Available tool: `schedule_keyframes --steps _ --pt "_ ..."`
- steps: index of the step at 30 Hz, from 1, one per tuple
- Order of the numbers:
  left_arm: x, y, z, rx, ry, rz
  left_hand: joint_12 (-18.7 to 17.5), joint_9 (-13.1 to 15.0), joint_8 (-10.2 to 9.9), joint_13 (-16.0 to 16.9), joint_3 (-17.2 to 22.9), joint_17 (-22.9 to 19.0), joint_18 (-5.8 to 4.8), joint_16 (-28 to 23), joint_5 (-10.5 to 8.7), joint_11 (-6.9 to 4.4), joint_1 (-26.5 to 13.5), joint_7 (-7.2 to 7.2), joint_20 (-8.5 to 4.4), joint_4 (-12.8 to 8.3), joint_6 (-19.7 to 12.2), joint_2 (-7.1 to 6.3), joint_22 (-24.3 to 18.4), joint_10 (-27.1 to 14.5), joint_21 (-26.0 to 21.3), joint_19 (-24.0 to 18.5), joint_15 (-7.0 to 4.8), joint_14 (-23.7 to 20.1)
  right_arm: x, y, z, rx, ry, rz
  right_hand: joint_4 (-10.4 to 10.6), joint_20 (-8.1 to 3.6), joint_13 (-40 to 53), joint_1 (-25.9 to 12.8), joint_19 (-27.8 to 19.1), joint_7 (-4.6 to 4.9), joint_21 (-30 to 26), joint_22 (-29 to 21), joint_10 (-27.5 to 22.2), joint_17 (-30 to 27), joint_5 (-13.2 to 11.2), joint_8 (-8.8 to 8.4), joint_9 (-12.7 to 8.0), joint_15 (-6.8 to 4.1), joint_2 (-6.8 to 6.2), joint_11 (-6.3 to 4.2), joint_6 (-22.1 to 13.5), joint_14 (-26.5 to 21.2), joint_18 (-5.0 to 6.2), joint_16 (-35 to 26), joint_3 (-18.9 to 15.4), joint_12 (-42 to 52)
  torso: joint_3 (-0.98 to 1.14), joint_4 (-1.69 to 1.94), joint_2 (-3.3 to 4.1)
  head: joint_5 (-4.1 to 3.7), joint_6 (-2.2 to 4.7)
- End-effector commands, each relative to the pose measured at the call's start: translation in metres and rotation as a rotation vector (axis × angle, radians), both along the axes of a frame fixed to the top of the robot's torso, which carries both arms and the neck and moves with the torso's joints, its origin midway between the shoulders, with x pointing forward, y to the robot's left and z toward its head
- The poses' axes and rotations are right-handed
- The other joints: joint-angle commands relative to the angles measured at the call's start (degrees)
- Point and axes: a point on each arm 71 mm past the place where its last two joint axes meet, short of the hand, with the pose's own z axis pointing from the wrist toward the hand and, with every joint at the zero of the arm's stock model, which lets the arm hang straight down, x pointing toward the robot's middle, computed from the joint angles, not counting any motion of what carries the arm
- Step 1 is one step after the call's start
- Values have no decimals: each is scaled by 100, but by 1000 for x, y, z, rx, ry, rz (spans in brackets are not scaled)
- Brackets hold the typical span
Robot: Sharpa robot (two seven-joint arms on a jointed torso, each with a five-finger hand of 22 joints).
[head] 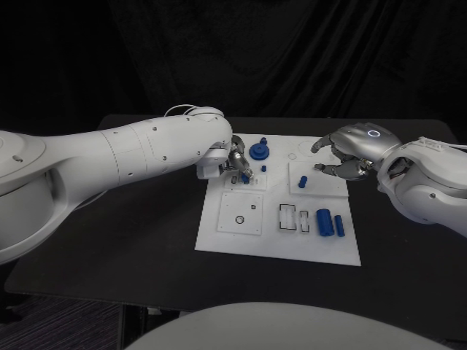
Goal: Assemble the parts on the task board
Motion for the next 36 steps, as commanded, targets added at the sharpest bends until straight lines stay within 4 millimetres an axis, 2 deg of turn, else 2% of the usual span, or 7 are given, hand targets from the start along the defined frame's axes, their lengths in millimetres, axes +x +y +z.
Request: schedule_keyframes --steps 1,6,7,8,18,21,36 --pt "-8 3 -18 50 53 -12 15 3 -31 1509 982 1509 69 15 -20 -16 -13 -38 -3 -1010 -10 47 311 597 -30 -59 -20 606 0 -2 -1 2 13 -24 -4 -41 1509 23 290 16 -32 1325 597 1510 16 -16 -7 -27 18 -37 42 595 90 17 43 15 2 -4 1 5 -1" --pt "-9 4 -19 52 57 -13 15 8 -67 1509 932 1509 72 15 -120 -6 -53 -29 5 -1017 -47 13 301 597 -59 -75 -13 606 1 -2 -2 5 17 -26 -4 -41 1509 24 290 16 -32 1325 597 1510 17 -17 -8 -27 18 -37 42 595 90 17 43 15 1 -1 0 15 -1" --pt "-9 4 -19 52 57 -13 15 4 -116 1509 843 1509 75 15 -354 -4 -129 -31 15 -964 -89 8 294 597 -85 -87 -4 606 1 -2 -2 5 17 -26 -4 -41 1509 24 290 16 -32 1325 597 1510 17 -17 -8 -27 18 -37 42 595 90 17 43 15 1 -1 -1 14 -1" --pt "-9 4 -19 52 58 -14 15 1 -137 1509 809 1509 76 15 -431 -4 -148 -34 16 -949 -99 8 296 597 -91 -88 -5 606 1 -2 -2 4 18 -26 -5 -40 1509 26 287 16 -36 1324 597 1510 17 -17 -8 -27 19 -37 42 595 91 17 45 15 1 -1 -1 14 -1" --pt "-10 5 -20 57 69 -22 15 -77 -338 1509 463 1509 89 15 -892 -5 -350 -45 22 -729 -116 4 274 597 -186 -123 0 606 0 -2 -2 3 22 -27 -5 -40 1509 26 287 16 -36 1324 597 1510 17 -17 -8 -27 19 -37 42 595 91 17 45 15 -1 1 2 16 -1" --pt "-10 5 -20 59 72 -24 15 -124 -414 1509 338 1509 91 15 -1103 -3 -404 -47 25 -640 -92 8 275 597 -211 -128 2 606 0 -2 -2 2 23 -28 -5 -40 1509 26 287 16 -36 1324 597 1510 17 -17 -8 -27 19 -37 42 595 91 17 45 15 -1 1 2 14 -1" --pt "-11 8 -21 61 78 -24 15 -215 -581 1509 40 1509 103 15 -1360 32 -569 -12 50 -396 -51 -3 261 597 -295 -166 34 606 0 -3 -3 -2 27 -31 -8 -40 1509 34 285 17 -41 1322 597 1510 17 -21 -13 -26 13 -36 44 595 92 17 49 15 3 -7 0 20 -1"
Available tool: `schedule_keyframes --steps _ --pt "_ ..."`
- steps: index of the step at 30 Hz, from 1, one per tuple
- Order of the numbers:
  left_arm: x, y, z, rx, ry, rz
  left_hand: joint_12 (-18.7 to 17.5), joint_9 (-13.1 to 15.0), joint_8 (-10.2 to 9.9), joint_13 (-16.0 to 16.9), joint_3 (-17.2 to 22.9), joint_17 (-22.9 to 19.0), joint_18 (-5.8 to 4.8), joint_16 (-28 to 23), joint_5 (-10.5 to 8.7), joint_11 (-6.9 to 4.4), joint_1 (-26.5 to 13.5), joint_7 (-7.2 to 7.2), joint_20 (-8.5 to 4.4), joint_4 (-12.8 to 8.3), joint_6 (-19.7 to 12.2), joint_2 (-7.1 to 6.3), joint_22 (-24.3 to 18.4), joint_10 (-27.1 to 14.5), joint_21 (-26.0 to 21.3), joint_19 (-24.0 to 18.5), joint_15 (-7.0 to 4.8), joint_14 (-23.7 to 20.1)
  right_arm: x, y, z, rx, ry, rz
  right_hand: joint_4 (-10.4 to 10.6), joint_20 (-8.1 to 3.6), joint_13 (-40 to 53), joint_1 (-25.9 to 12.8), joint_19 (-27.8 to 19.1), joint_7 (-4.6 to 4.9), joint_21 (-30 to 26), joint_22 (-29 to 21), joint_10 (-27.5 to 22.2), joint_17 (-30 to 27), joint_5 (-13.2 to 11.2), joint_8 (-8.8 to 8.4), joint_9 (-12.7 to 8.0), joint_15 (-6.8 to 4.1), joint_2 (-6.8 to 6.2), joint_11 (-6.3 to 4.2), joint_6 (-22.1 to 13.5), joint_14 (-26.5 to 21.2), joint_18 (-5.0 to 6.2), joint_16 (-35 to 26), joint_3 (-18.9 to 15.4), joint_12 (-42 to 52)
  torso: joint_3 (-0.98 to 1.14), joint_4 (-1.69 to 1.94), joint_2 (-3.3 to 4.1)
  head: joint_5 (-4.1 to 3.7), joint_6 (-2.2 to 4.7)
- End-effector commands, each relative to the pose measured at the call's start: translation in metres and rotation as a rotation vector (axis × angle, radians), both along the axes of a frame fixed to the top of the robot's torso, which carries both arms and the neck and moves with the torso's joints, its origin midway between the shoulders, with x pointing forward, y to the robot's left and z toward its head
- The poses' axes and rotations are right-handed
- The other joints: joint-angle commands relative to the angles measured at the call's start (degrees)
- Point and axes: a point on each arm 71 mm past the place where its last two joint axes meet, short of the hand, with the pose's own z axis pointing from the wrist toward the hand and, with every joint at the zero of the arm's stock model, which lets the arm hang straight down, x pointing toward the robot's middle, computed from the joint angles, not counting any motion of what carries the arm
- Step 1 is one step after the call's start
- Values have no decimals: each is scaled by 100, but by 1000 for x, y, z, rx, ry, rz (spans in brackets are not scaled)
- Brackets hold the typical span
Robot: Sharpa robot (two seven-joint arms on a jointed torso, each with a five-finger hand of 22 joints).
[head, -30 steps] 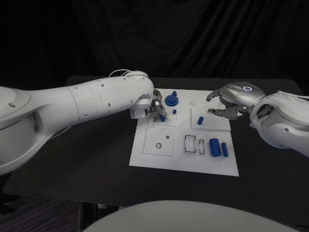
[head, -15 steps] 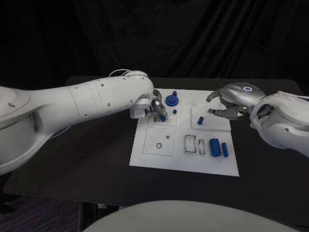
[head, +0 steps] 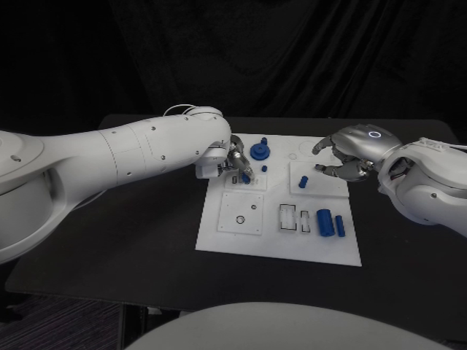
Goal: Assemble the parts on the task board
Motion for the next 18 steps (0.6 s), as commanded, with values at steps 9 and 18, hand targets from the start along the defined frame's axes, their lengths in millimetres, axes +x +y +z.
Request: schedule_keyframes --steps 9,18 --pt "-12 4 -21 60 73 -26 15 4 -103 1510 -38 1510 105 15 84 15 51 -69 8 -39 27 38 269 597 -27 -41 26 606 0 -2 -1 -10 7 -23 3 -39 1510 40 284 -3 -20 1323 597 1510 18 -23 -9 -26 11 -37 25 595 93 17 37 15 3 3 -2 3 -1" --pt "-13 4 -21 59 76 -30 15 14 -94 1510 -36 1510 104 15 124 4 98 -83 5 -61 67 54 279 597 -22 -34 19 606 0 -2 -2 -11 7 -24 -2 -39 1510 51 274 -2 -34 1318 597 1510 19 -25 -12 -25 12 -35 27 595 97 17 44 15 -1 2 -1 10 -1"
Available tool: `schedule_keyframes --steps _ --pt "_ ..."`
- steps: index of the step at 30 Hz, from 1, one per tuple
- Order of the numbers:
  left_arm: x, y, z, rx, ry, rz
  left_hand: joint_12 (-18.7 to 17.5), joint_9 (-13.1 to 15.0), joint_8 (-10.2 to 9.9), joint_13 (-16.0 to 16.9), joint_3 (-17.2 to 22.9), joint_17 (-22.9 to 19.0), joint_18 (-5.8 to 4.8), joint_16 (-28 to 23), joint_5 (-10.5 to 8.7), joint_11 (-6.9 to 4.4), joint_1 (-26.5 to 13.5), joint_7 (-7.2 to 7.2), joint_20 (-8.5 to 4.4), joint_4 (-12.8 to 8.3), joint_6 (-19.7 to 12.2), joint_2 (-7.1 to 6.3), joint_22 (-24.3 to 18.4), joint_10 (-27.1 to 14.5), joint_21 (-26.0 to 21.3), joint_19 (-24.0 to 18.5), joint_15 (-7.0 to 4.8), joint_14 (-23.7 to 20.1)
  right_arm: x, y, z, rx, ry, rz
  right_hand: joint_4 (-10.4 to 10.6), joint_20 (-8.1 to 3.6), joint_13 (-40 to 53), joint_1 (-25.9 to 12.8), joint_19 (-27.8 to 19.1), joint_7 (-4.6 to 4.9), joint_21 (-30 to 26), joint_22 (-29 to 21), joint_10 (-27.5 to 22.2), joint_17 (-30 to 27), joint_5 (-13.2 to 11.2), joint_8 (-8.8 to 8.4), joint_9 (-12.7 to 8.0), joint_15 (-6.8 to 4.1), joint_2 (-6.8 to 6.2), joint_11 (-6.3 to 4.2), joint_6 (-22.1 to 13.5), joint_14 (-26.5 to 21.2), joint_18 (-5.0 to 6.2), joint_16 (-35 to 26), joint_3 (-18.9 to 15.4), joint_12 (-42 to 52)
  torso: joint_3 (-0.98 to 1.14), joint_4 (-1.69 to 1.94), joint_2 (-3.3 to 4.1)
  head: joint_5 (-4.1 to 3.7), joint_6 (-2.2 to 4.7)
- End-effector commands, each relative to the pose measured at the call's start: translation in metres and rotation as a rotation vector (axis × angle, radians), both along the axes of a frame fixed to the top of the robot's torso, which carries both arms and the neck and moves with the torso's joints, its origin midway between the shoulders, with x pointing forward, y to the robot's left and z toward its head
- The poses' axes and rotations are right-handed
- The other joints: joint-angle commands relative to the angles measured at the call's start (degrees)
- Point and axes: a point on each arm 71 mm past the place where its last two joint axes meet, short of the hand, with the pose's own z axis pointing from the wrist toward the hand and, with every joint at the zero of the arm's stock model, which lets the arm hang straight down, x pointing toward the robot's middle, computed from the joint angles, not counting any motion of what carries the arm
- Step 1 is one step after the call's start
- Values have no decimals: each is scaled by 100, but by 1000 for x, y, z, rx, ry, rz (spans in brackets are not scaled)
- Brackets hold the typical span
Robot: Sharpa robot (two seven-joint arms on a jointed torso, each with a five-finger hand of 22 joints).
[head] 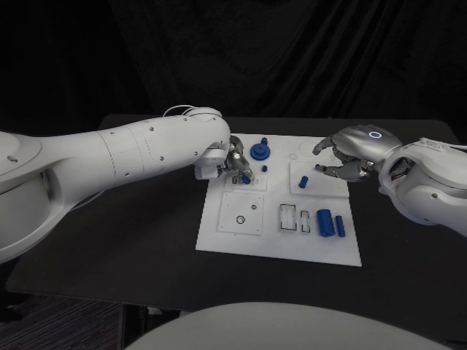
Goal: Assemble the parts on the task board
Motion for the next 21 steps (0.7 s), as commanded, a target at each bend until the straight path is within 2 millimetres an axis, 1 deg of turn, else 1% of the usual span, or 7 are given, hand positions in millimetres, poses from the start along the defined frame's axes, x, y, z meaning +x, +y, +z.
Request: schedule_keyframes --steps 1,9,16,17,18,20,21 --pt "-11 3 -20 62 73 -25 15 10 -9 1509 -5 1510 104 15 25 2 73 -34 3 -36 27 22 278 597 -27 -35 17 605 0 -2 -1 -8 3 -21 -2 -39 1506 51 274 -2 -34 1318 597 1510 19 -25 -11 -25 12 -36 27 595 96 17 44 15 -3 1 1 3 -1" --pt "-12 3 -20 64 76 -28 15 14 -7 1509 -2 1510 105 15 42 -4 97 -40 1 -51 40 25 279 597 -29 -35 13 605 0 -2 -1 -8 4 -22 -3 -39 1506 53 276 -2 -31 1320 597 1510 19 -25 -12 -25 12 -34 31 595 95 17 47 15 -4 5 1 -8 -1" --pt "-11 2 -20 58 69 -25 15 13 -12 1509 -6 1510 107 15 42 -4 101 -37 -1 -52 38 23 275 597 -38 -39 11 605 0 -2 -1 -8 4 -23 -3 -39 1506 53 276 -2 -31 1320 597 1510 19 -25 -12 -25 12 -34 31 595 95 17 47 15 0 -4 -1 2 -1" --pt "-11 2 -20 56 66 -24 15 11 -23 1509 -20 1510 106 15 16 -1 89 -30 -2 -37 30 23 278 597 -38 -37 10 605 0 -2 -1 -8 4 -23 -3 -39 1506 53 276 -2 -31 1320 597 1510 19 -25 -12 -25 12 -34 31 595 95 17 47 15 0 -4 0 3 -1" --pt "-10 2 -20 54 64 -22 15 -3 -62 1509 -79 1510 105 15 -95 13 23 -12 1 44 4 34 279 597 -49 -40 19 605 0 -2 -1 -8 4 -22 -3 -39 1506 53 276 -2 -31 1320 597 1510 19 -25 -12 -25 12 -34 31 595 95 17 47 15 0 -4 1 3 -1" --pt "-10 2 -20 53 61 -19 15 -19 -112 1509 -153 1484 110 2 -171 33 -31 9 9 117 -36 31 268 597 -82 -56 33 594 0 -2 -2 -8 4 -22 -3 -39 1506 53 276 -2 -31 1320 597 1510 19 -25 -12 -25 12 -34 31 595 95 17 47 15 1 -4 1 3 -1" --pt "-10 3 -20 52 60 -18 15 -34 -148 1509 -199 1473 110 -4 -242 46 -59 25 18 162 -65 35 267 597 -94 -60 43 589 0 -2 -2 -8 4 -22 -3 -39 1506 53 276 -2 -31 1320 597 1510 19 -25 -12 -25 12 -34 31 595 95 17 47 15 2 -5 1 2 -1"
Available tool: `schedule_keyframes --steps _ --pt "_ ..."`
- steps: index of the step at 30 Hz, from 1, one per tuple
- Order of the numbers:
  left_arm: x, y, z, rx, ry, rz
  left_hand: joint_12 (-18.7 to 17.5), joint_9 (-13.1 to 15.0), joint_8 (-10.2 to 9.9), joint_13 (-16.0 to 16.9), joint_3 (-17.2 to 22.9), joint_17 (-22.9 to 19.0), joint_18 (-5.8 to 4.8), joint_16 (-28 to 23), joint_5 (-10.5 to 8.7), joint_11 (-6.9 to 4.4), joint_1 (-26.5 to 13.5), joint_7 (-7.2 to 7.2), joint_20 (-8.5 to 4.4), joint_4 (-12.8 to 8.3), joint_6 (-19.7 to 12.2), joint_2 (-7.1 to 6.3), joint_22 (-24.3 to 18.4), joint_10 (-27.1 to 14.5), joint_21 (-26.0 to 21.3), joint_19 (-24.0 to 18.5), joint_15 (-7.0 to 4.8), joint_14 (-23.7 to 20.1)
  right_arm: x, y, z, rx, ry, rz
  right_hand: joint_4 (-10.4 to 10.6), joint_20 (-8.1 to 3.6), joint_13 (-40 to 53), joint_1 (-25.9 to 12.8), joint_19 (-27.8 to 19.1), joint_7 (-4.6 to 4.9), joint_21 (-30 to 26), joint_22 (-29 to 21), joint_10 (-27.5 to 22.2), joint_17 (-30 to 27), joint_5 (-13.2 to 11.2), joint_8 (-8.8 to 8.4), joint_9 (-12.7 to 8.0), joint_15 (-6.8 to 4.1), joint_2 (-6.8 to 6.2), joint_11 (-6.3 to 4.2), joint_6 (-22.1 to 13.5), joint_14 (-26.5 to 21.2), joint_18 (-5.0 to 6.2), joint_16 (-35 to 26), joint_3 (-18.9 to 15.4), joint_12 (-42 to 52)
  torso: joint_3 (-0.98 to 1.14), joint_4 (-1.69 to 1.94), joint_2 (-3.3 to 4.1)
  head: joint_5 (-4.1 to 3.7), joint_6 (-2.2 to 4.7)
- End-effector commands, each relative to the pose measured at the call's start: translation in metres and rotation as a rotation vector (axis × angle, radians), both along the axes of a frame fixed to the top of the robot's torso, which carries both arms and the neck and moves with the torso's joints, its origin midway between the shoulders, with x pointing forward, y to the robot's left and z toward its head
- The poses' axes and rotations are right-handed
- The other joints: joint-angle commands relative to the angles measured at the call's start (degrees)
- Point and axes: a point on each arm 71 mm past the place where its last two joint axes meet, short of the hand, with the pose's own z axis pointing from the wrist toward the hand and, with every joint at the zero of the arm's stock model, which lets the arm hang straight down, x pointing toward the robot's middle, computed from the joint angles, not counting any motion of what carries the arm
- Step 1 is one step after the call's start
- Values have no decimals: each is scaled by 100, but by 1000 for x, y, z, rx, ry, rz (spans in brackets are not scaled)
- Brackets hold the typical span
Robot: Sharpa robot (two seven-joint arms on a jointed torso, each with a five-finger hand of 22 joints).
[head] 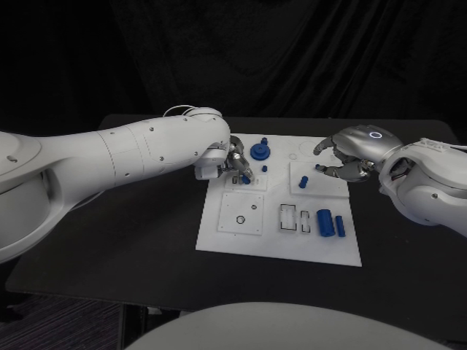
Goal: Assemble the parts on the task board
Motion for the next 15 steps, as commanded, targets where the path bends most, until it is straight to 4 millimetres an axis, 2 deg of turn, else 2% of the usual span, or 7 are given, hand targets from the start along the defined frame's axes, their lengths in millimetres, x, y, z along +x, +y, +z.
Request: schedule_keyframes --steps 1,5,11,12,15 --pt "-9 3 -20 52 60 -17 15 -43 -109 1510 -97 1462 112 -7 -124 52 -116 45 0 90 -100 -5 265 597 -40 -44 49 586 0 -2 -1 -7 2 -19 -3 -39 1507 53 277 -2 -31 1321 597 1510 19 -25 -6 -25 12 -34 31 595 96 17 47 15 4 -4 1 -1 -1" --pt "-9 4 -20 53 61 -14 15 -158 -271 1510 -240 1431 116 -23 -296 104 -172 105 36 225 -195 12 264 597 -80 -57 91 572 0 -2 -1 -8 3 -19 -3 -39 1507 53 277 -2 -31 1321 597 1510 19 -25 -6 -25 12 -34 31 595 96 17 47 15 3 -2 3 -1 -1" --pt "-9 4 -20 52 59 -11 -5 -303 -411 1493 -459 1396 124 -41 -482 148 -249 152 76 381 -206 -15 261 582 -132 -76 129 556 0 -2 -1 -9 4 -19 -3 -39 1507 53 277 -2 -31 1321 597 1510 19 -25 -6 -25 12 -34 31 595 96 17 47 15 2 -8 2 7 -1" --pt "-9 5 -20 53 60 -11 -18 -352 -463 1483 -532 1383 128 -48 -566 165 -253 171 89 413 -231 -30 258 573 -154 -85 144 550 0 -2 -1 -9 4 -19 -2 -38 1507 55 276 0 -32 1320 597 1510 18 -25 -8 -23 10 -32 38 595 96 17 49 15 3 -8 2 9 -1" --pt "-10 5 -21 54 62 -12 -22 -392 -485 1480 -631 1379 132 -51 -584 175 -298 179 100 470 -194 -45 258 570 -173 -92 156 548 0 -2 -2 -10 5 -19 -2 -38 1507 55 276 0 -32 1320 597 1510 18 -25 -8 -23 10 -32 38 595 96 17 49 15 2 -4 4 0 -1"
